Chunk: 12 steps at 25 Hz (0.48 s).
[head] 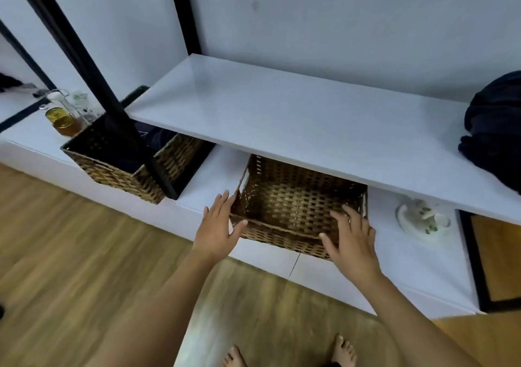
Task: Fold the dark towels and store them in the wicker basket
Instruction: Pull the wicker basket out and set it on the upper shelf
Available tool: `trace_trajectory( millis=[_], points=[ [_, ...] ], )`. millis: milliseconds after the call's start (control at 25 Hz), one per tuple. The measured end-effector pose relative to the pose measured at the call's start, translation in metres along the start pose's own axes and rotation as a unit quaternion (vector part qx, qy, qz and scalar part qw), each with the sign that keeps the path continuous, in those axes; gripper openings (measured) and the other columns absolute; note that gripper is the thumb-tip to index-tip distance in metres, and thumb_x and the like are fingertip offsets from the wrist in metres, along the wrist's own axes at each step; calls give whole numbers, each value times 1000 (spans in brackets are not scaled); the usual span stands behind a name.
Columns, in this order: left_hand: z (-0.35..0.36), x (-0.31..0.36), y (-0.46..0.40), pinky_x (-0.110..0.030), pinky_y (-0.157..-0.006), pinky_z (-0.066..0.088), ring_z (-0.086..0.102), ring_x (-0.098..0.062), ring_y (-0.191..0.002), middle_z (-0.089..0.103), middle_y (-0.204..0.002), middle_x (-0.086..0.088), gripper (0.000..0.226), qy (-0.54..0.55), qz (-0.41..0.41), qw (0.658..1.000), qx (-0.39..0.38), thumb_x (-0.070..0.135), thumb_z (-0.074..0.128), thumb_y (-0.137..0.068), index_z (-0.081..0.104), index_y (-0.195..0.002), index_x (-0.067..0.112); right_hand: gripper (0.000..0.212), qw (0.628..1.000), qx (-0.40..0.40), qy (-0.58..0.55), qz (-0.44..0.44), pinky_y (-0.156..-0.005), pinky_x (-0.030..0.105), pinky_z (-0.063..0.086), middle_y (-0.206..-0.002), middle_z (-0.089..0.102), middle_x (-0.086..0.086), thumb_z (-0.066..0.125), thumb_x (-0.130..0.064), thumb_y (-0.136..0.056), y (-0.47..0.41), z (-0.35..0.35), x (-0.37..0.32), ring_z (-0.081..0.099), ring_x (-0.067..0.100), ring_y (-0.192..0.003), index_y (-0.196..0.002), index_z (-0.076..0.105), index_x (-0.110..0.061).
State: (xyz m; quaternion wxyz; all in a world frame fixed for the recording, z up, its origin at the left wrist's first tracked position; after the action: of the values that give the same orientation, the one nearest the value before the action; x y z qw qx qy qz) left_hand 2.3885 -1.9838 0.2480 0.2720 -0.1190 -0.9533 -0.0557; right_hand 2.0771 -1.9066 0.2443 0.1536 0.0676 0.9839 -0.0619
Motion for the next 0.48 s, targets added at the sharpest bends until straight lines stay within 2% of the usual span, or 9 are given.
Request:
trace_trajectory(
  millis=[80,160,200,280,360,400,480],
  points=[
    [5,-7,-10,-43,-125,15,14,-19,-155,22,-166,0,68,63,-42,996,-39,53,41,-103,21,-159,22,66,991,-7,-31,129,-111,53,29,-154,30,14,63,-44,-93,6,9,23,33,36,-137,-147,40,-13],
    [9,-5,-22,-38,-114,34,40,-24,-144,44,-155,-3,63,147,-77,984,-57,51,41,-103,28,-156,21,72,969,-15,-96,227,-113,55,27,-157,27,16,63,-42,-94,16,13,41,29,38,-141,-151,32,-11],
    [14,-4,-28,-35,-108,37,46,-25,-139,48,-150,-3,60,171,-89,979,-62,49,40,-104,29,-156,20,73,957,-19,-130,259,-114,55,27,-158,28,16,62,-40,-96,20,16,48,30,38,-142,-153,29,-10],
    [22,-3,-44,-35,-109,36,45,-28,-140,46,-153,-7,59,204,-133,969,-50,44,36,-107,28,-157,15,69,917,-38,-222,329,-113,49,32,-156,37,17,56,-38,-101,19,25,58,38,38,-140,-155,25,-8],
    [29,-11,-66,-39,-114,32,41,-32,-143,41,-156,-12,59,235,-209,949,-25,43,33,-108,28,-156,9,58,871,-53,-299,385,-107,46,41,-147,49,18,45,-37,-105,9,36,66,50,37,-132,-153,31,-7],
    [33,-15,-74,-41,-113,35,45,-34,-139,47,-151,-15,56,243,-234,941,-13,41,31,-109,36,-153,7,51,858,-48,-318,399,-105,46,45,-141,54,18,40,-36,-107,4,41,69,54,37,-126,-149,38,-7],
    [42,-21,-84,-40,-101,43,56,-33,-120,60,-129,-15,50,247,-255,935,-8,37,30,-110,51,-140,3,43,841,-20,-351,412,-99,44,48,-129,61,16,35,-33,-108,-6,48,74,58,35,-117,-138,50,-6]
  ],
)
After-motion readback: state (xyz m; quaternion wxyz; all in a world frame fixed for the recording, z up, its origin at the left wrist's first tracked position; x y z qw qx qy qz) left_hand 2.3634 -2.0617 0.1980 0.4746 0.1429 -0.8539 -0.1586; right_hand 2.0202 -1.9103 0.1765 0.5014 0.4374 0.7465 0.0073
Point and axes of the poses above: each hand's wrist, its own y-axis away from the middle knuckle, its own z-axis out of the palm, x = y × z, the point moved 4 cm from there along -y, towards the middle knuckle
